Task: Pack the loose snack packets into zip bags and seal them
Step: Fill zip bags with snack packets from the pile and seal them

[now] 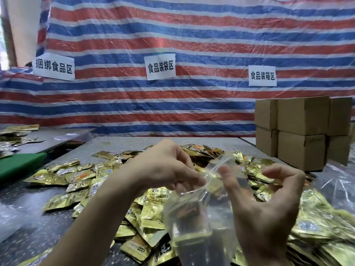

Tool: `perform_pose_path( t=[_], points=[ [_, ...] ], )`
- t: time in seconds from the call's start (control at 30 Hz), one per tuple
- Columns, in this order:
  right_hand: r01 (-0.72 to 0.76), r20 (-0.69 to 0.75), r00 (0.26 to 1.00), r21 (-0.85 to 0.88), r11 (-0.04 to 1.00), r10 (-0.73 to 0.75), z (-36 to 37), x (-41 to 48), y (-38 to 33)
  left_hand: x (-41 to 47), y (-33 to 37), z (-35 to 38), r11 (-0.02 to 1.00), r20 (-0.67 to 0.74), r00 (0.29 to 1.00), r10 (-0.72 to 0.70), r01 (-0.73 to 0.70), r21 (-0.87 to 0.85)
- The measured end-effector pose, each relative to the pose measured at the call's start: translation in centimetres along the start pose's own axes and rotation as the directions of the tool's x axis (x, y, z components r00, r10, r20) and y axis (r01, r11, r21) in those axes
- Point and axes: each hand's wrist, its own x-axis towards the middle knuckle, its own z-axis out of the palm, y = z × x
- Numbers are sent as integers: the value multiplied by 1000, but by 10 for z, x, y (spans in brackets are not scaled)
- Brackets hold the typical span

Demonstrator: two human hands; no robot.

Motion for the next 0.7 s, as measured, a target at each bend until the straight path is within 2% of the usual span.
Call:
perform_pose_path(
  t=[0.03, 0.07, 0.13, 0.2, 0.33, 0.4, 0.47, 0.53, 0.6, 0.7],
  points=[
    [-1, 63, 998, 13, 1000, 0, -1, 1, -2, -1, 0, 1, 1000, -1, 1000, 13, -13, -14],
    [-75, 180, 982, 75, 994, 61, -2, 2, -5, -2, 2, 2, 999, 11, 1000, 24, -24, -29],
    [-338, 463, 856, 166, 926, 229, -3, 3, -11, -3, 4, 4, 998, 52, 998, 37, -35, -51],
    [-495, 602, 740, 188, 848, 299, -2, 3, -14, -4, 5, 5, 998, 83, 996, 28, -24, -52],
    [-630, 666, 670, 276, 726, 329, -2, 4, -12, -8, 5, -4, 998, 28, 1000, 3, -1, -58],
    [-636, 642, 688, 308, 708, 338, -4, 6, -10, -13, 4, -13, 998, -104, 995, -5, -2, -65],
    [-637, 605, 714, 350, 687, 353, -6, 8, -9, -18, 2, -26, 999, -288, 957, -10, -1, -38],
    [-638, 597, 721, 371, 675, 353, -8, 11, -10, -25, -1, -41, 1000, -393, 919, -22, 27, 8],
    [-656, 642, 695, 382, 651, 323, -8, 13, -13, -33, -3, -54, 997, -385, 922, -40, 64, 50],
    [-719, 733, 636, 452, 527, 240, 0, 15, -17, -45, -2, -64, 996, -312, 950, -21, 46, 71]
  ],
)
